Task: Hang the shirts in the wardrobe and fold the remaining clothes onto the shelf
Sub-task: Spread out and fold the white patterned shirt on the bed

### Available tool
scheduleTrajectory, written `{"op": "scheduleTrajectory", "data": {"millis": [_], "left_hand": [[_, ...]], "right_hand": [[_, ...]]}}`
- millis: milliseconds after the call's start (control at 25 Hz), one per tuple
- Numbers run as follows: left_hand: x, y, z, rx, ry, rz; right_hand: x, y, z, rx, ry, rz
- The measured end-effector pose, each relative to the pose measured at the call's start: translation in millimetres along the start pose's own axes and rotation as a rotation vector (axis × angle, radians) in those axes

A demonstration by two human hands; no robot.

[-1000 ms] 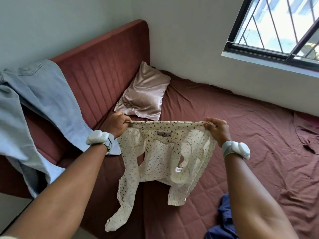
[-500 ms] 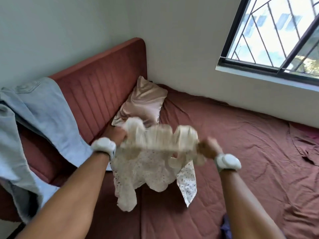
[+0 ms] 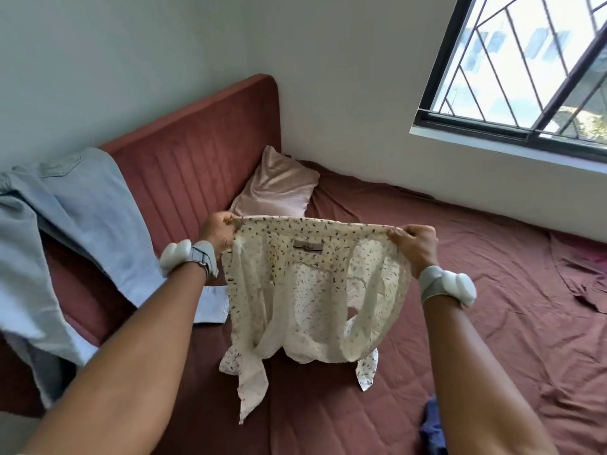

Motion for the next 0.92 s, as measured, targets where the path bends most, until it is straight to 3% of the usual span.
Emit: {"op": "scheduleTrajectory", "data": {"millis": [160,280,400,480,680,760,920], "left_hand": [[-42.3,-49.0,-41.4,0.265,0.053,-0.168],[-91.2,-61.4,-92.5,0.304,0.074,-0.239],[-135.7,-58.2,-135.4,0.349,-0.089,-0.358],[-151.5,-63.0,-153.4,0.4,-0.194,-0.451],[-153.6,-72.8,-193.4,0.654,-0.093,-1.075],[-158.0,-81.8,-198.7,0.637,-0.009,-0.977],[-167.9,-90.5,-205.8,0.676,0.015,-0.7]], "right_hand": [[-31.1,26.2,-44.6,-0.122,0.123,-0.166],[-82.4,45.3,-94.9,-0.194,-0.057,-0.016],[-132.9,70.3,-135.8,-0.251,-0.28,0.133],[-145.5,78.9,-154.2,-0.251,-0.335,0.203],[-128.9,81.2,-174.5,-0.408,-0.298,0.47],[-125.7,80.9,-183.9,-0.448,-0.3,0.556],[-130.7,86.9,-194.7,-0.474,-0.285,0.554]]}}
Point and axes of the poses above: each hand's wrist, its own z-axis towards the middle knuckle, its own x-axis out of the back of the hand, y = z × x, the point moved 3 cm from there along z, towards the middle knuckle, and after that the axes turned 5 degrees about -z, right-handed, at the moved point
